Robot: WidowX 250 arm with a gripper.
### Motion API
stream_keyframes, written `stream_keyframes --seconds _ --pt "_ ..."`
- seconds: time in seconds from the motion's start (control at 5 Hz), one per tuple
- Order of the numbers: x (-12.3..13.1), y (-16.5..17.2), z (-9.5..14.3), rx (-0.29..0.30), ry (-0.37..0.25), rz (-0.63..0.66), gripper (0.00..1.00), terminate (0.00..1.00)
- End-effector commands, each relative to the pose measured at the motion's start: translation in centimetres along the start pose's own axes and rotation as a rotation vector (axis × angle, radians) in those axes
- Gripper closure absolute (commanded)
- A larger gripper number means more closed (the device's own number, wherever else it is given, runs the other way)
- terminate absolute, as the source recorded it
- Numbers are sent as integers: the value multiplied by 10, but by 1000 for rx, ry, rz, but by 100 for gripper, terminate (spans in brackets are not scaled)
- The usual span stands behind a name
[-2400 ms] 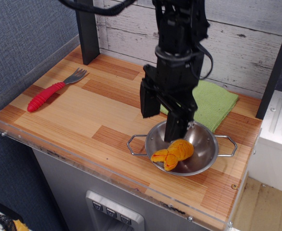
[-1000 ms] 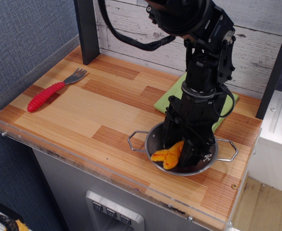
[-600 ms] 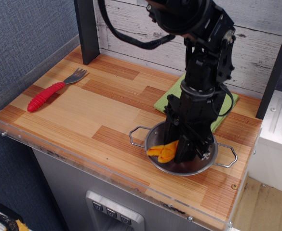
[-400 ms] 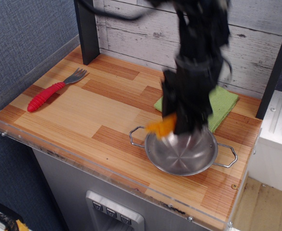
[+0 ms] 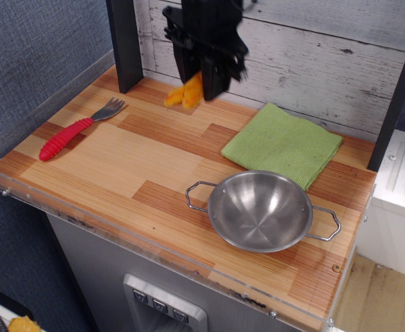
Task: Put the fish on the table between the green cloth and red fork.
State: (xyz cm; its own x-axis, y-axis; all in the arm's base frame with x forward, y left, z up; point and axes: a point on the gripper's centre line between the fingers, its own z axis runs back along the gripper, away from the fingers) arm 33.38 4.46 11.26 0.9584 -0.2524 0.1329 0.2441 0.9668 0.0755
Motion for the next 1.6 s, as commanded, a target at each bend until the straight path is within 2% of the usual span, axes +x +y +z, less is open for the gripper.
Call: stream_keyframes --seconds 0.0,0.2,0.6,0.8,1.0,1.4 --pt "5 61 -25 50 -2 138 100 0" --pt "13 65 -42 109 38 84 100 0" --pt "11 65 -47 112 17 98 100 0" --pt "7 67 -44 108 16 112 0 0" --pt "6 67 -43 99 16 108 0 0" --pt "0 38 -11 90 -33 39 0 0"
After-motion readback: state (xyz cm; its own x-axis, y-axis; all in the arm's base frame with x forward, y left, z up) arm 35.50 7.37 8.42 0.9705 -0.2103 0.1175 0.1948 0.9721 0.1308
